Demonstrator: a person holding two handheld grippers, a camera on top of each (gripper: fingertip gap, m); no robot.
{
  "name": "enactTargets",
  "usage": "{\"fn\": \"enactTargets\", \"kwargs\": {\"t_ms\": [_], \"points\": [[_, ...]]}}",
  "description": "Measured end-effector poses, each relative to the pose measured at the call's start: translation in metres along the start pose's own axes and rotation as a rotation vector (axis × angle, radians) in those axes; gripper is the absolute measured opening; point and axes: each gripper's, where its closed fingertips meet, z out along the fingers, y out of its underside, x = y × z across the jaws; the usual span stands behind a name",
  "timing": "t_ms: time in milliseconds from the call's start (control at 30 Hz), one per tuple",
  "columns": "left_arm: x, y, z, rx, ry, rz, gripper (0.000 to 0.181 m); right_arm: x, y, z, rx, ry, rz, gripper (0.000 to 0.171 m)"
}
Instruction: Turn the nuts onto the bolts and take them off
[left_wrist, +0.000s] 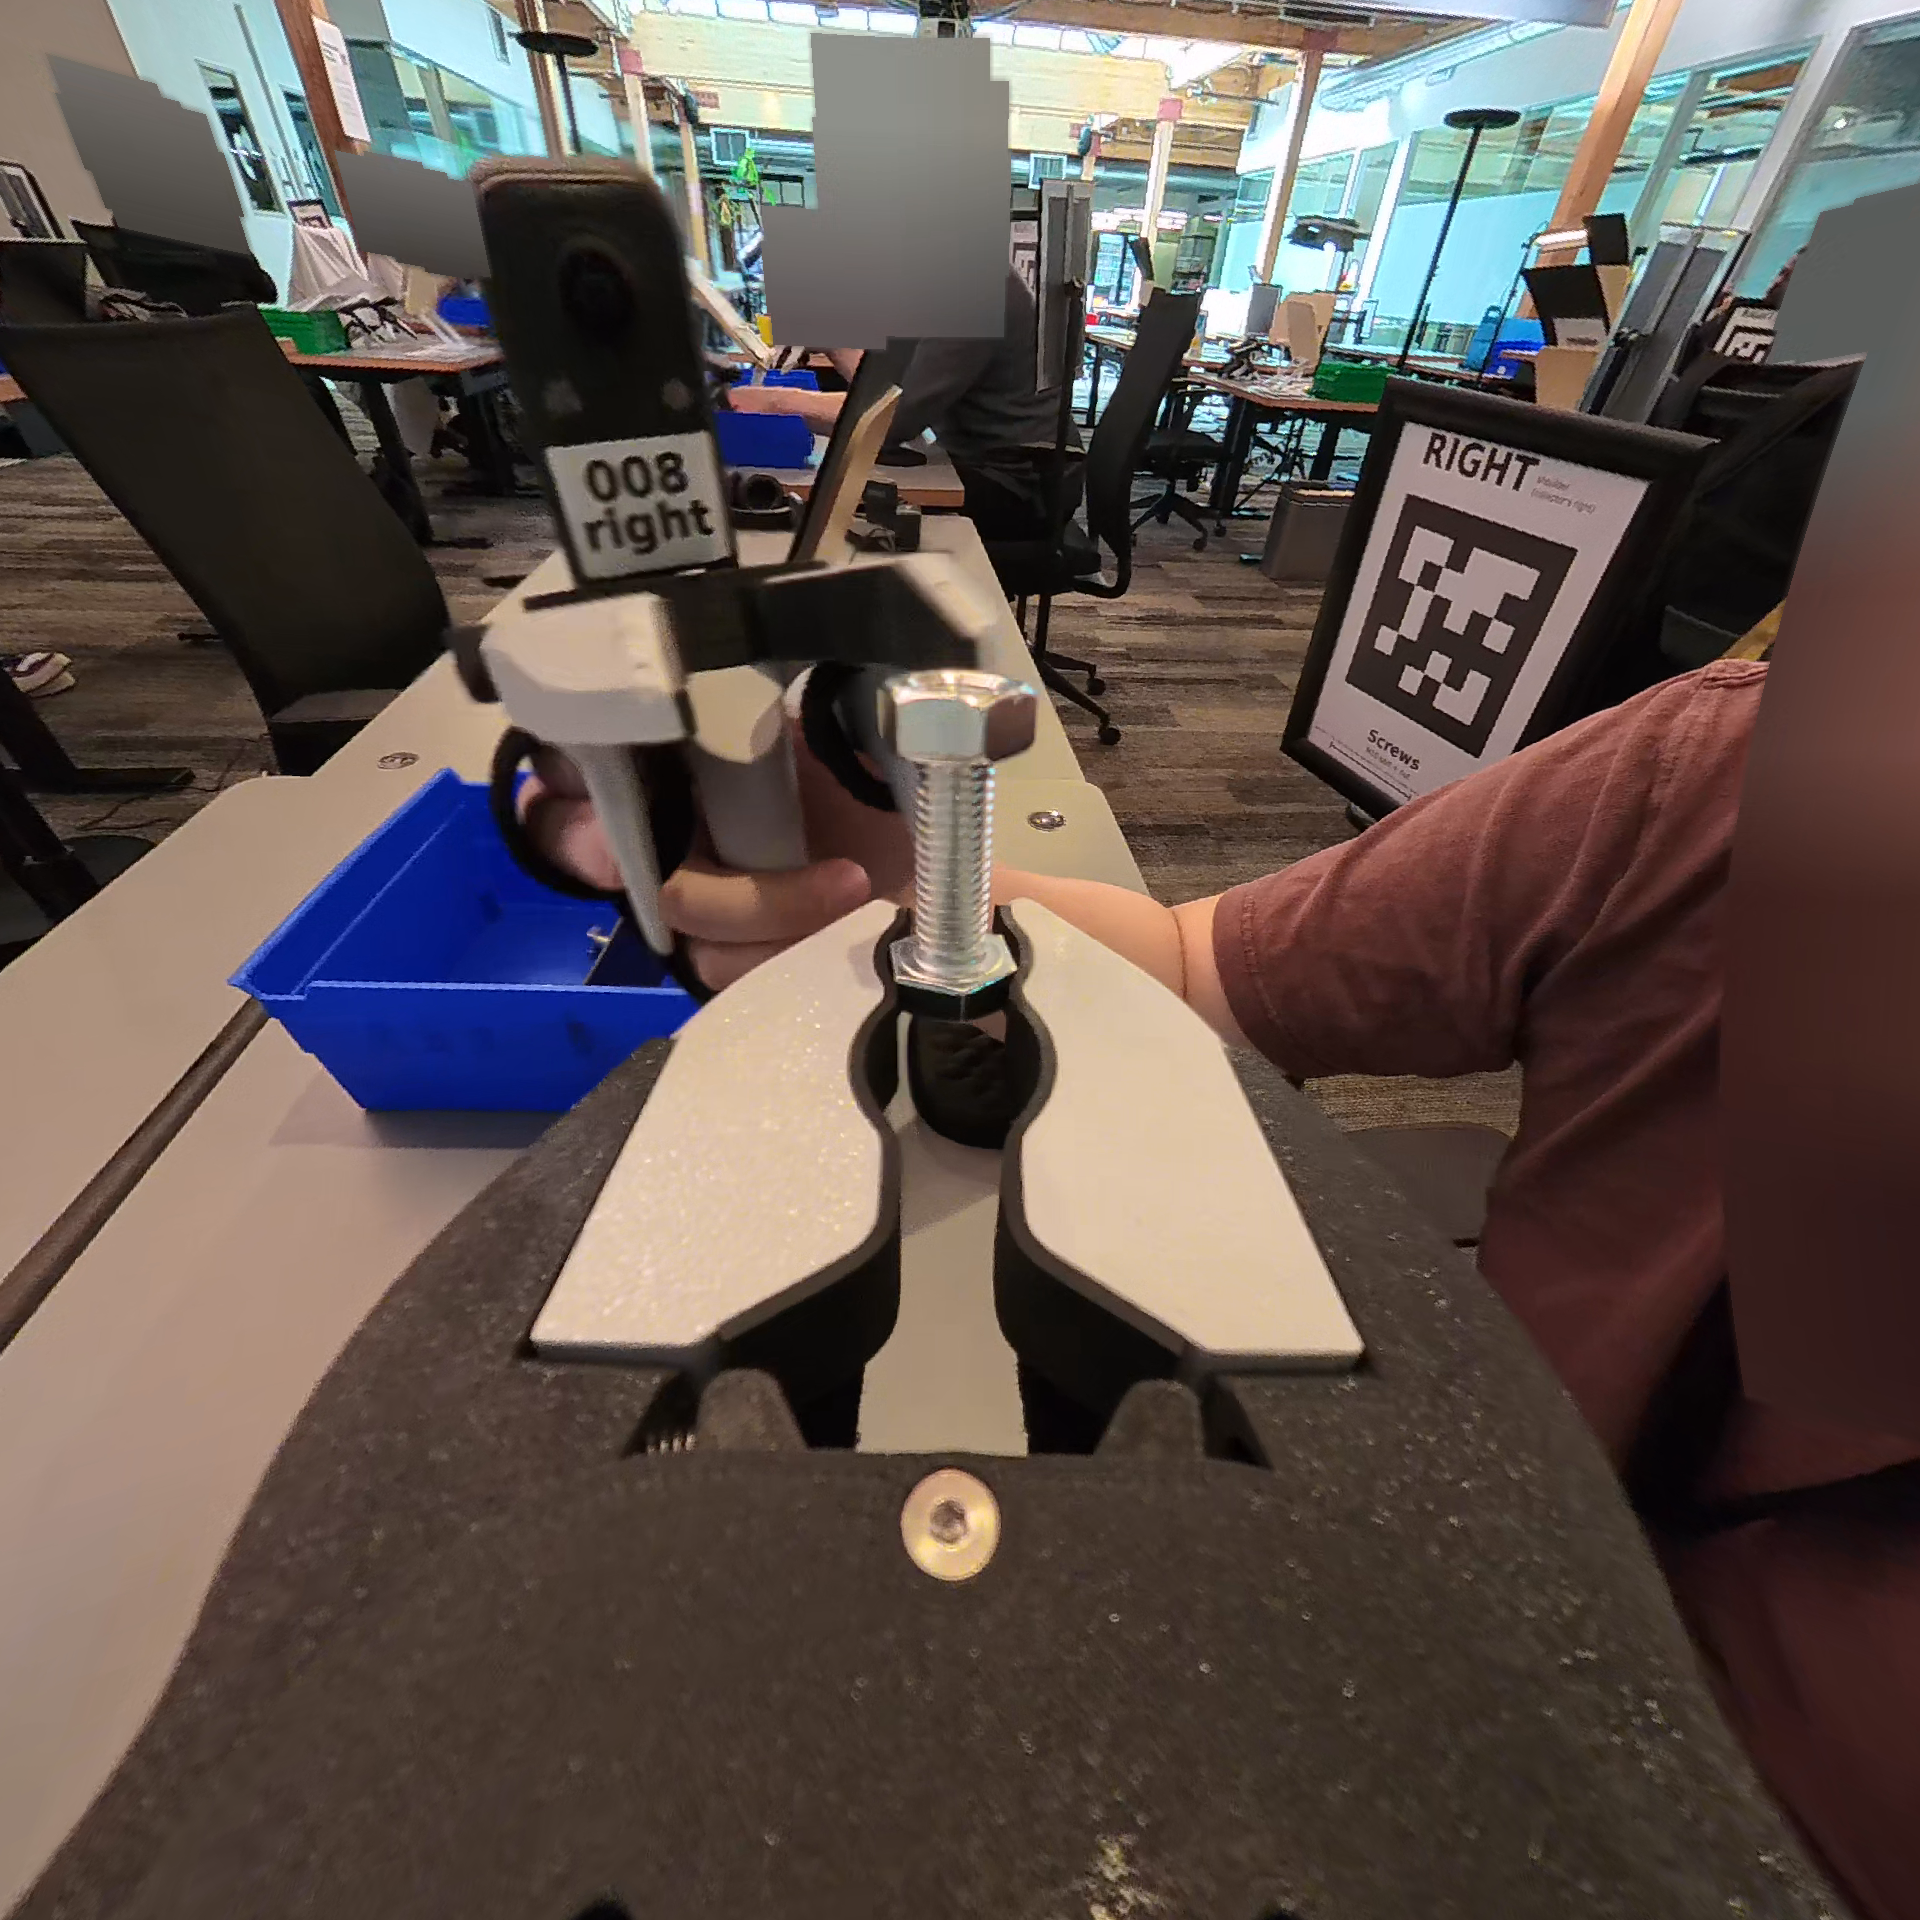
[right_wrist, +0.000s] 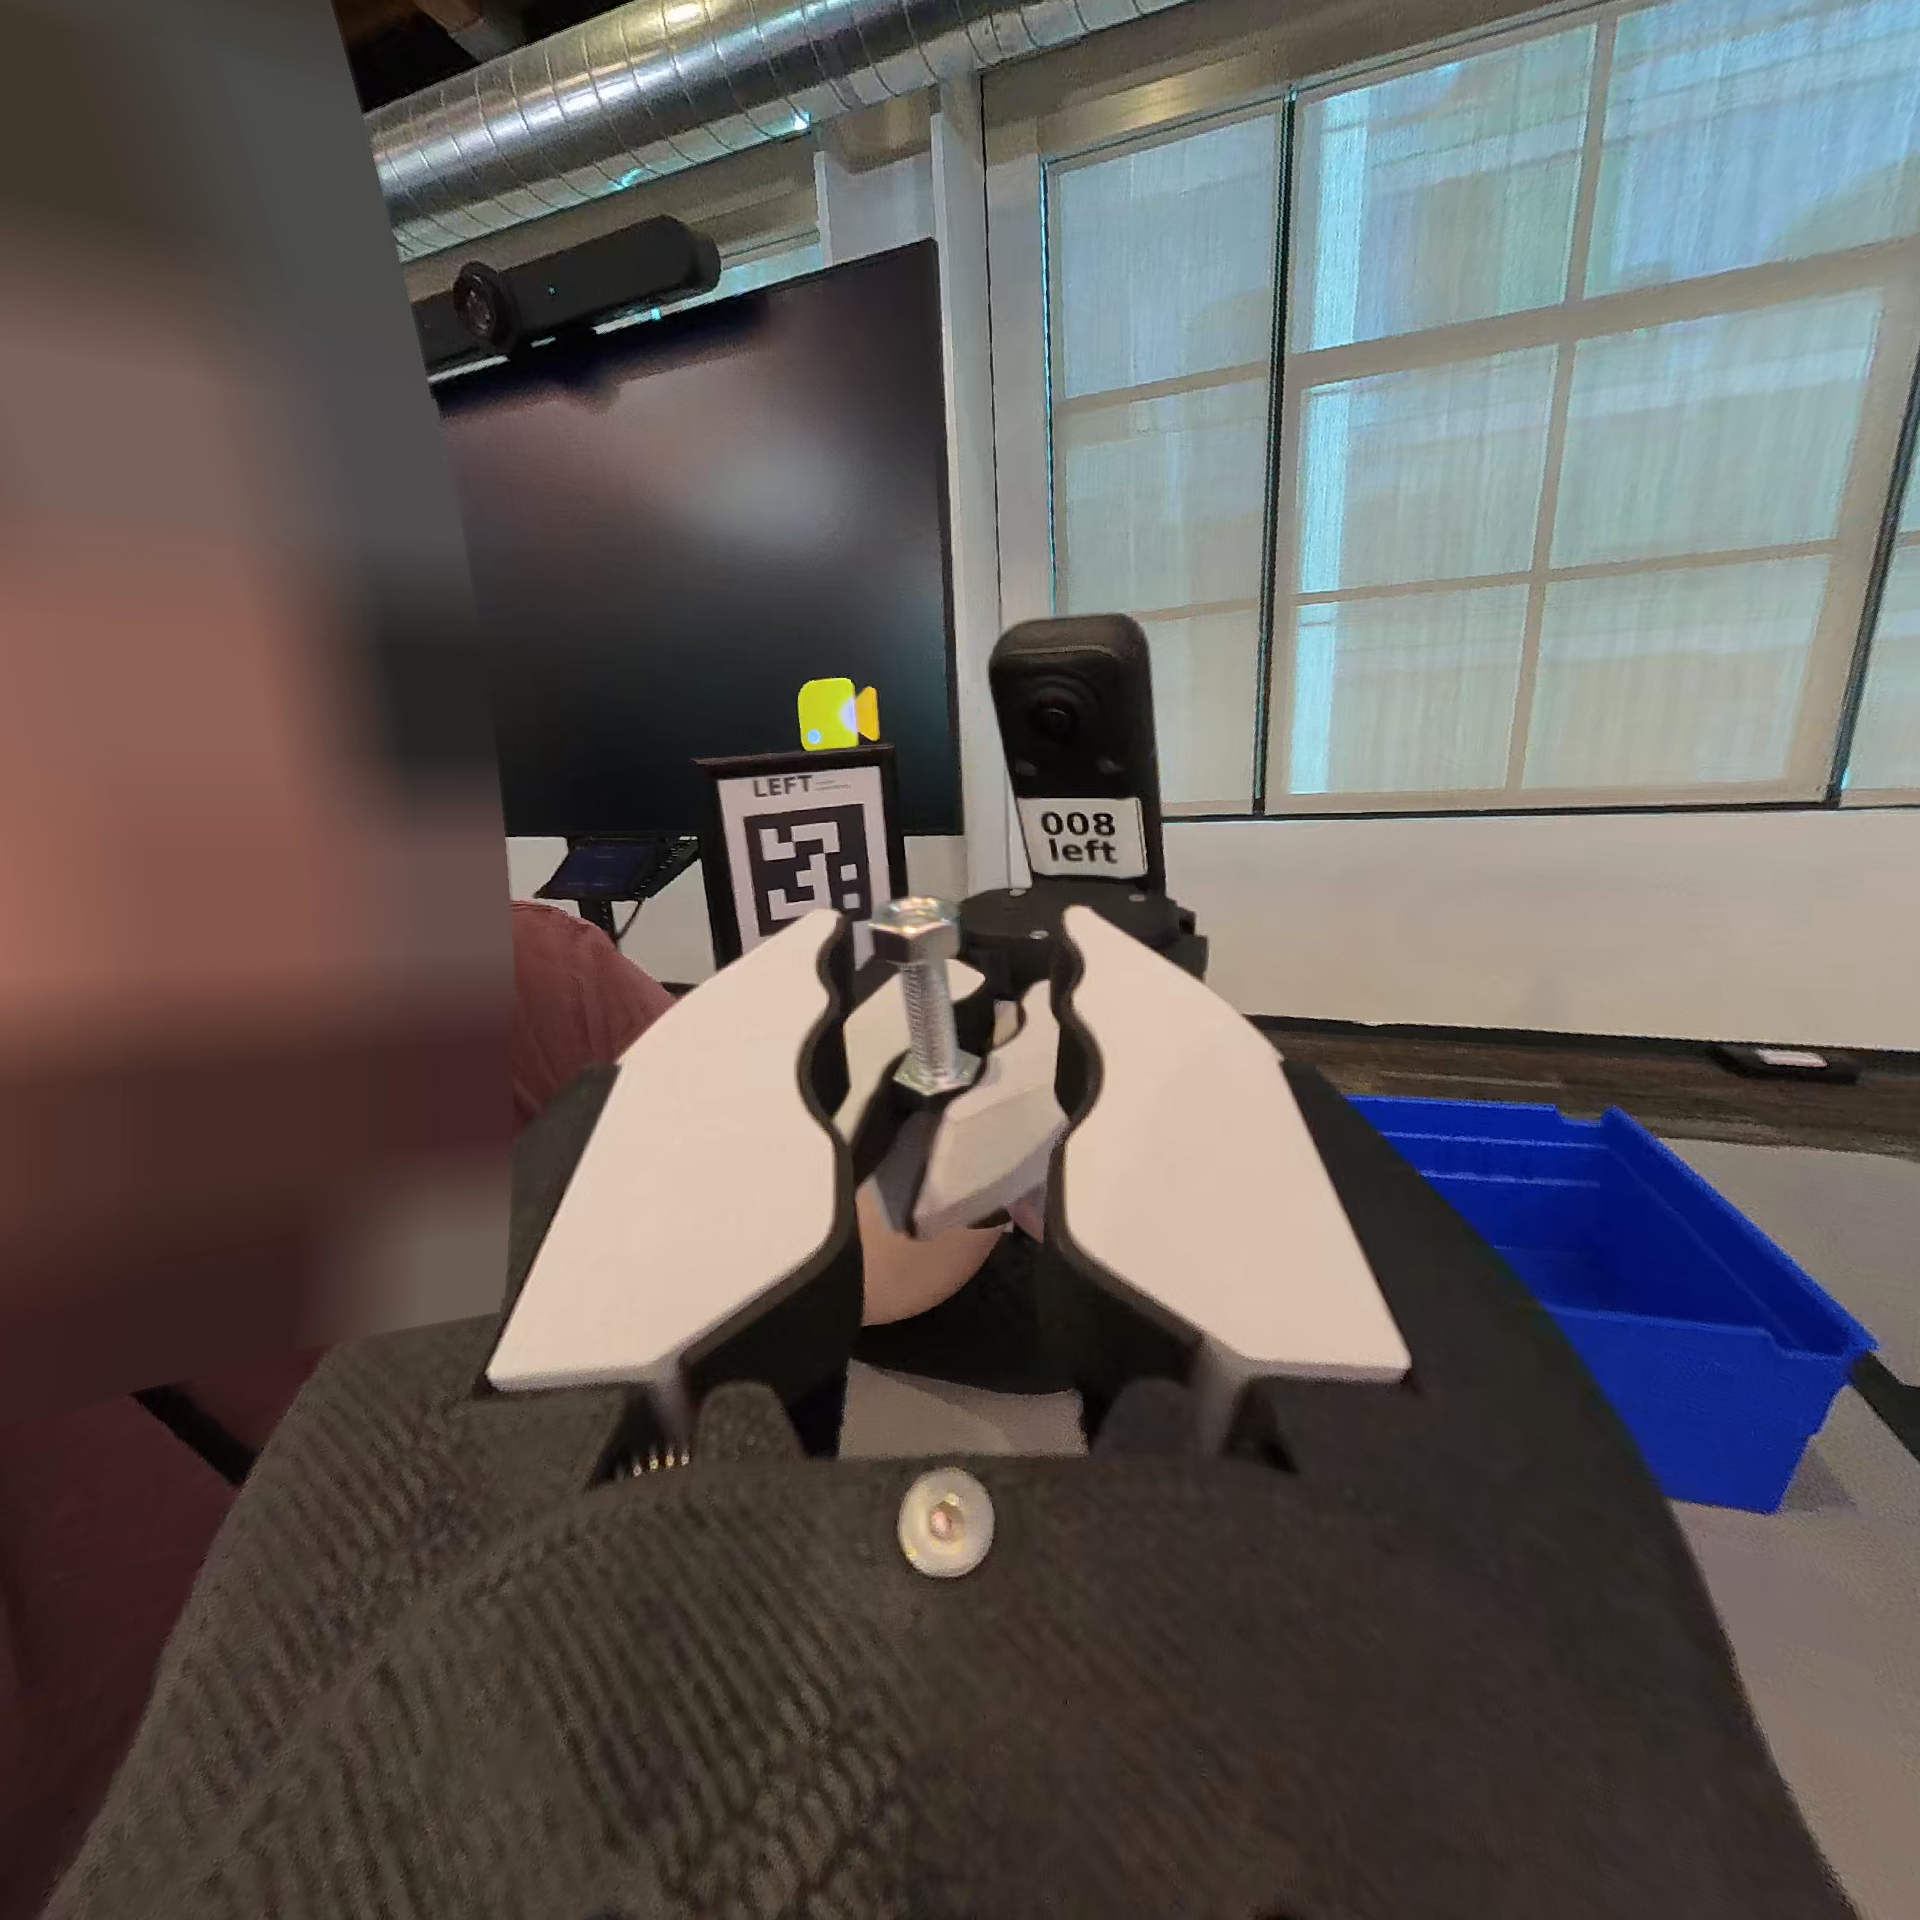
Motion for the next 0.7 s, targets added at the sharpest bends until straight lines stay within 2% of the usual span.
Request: {"fn": "enactTargets", "kwargs": {"t_ms": [100,300,400,433,500,600,700], "points": [[-0.013,-0.003,-0.003,0.017,-0.094,0.024,0.014,-0.002,-0.002,0.006,-0.029,0.075,-0.075,0.037],[-0.042,-0.005,-0.013,0.024,-0.344,0.092,0.014,0.017,-0.003,0.012,-0.089,0.382,-0.244,0.038],[-0.047,-0.004,-0.014,0.020,-0.380,0.098,0.014,0.028,0.000,0.010,-0.112,0.483,-0.246,0.036],[-0.047,-0.004,-0.014,0.022,-0.375,0.091,0.014,0.030,0.001,0.010,-0.116,0.485,-0.238,0.035],[-0.048,-0.003,-0.013,0.019,-0.373,0.084,0.015,0.029,0.006,0.010,-0.137,0.457,-0.208,0.019],[-0.046,-0.001,-0.012,0.012,-0.352,0.080,0.014,0.025,0.007,0.010,-0.146,0.401,-0.196,0.019],[-0.025,-0.002,-0.005,0.016,-0.190,0.044,0.015,0.005,0.008,0.011,-0.150,0.212,-0.181,0.019]]}}
